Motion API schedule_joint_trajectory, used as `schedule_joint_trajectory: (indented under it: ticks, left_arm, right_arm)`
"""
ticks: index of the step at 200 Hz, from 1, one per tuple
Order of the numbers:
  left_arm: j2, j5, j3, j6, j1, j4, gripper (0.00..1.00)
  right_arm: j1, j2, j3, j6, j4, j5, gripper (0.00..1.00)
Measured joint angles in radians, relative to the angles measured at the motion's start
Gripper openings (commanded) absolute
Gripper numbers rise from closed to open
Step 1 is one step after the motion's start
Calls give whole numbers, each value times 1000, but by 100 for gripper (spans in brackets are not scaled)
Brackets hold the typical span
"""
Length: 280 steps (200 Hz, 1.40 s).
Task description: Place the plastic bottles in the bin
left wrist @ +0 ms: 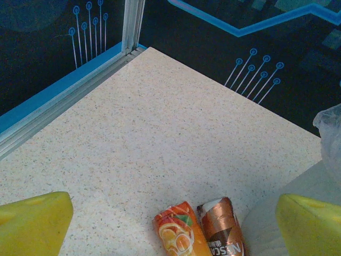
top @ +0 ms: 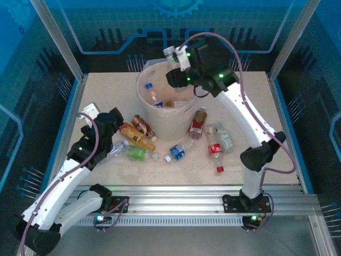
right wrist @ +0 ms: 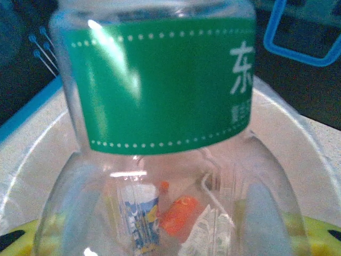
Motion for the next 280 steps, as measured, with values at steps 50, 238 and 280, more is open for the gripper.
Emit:
schedule_joint_trajectory:
  ticks: [50,238,280]
  left_arm:
    - [0,0,0,0,0,0,99]
    - [30,0,0,1,2,0,99]
    - [31,0,0,1,6,-1,99]
  right_arm:
    - [32,162,141,-98,-124,55,27]
    - [-16,417,208,-211,-277,201,59]
    - [-18,429,208,-215,-279,200,77]
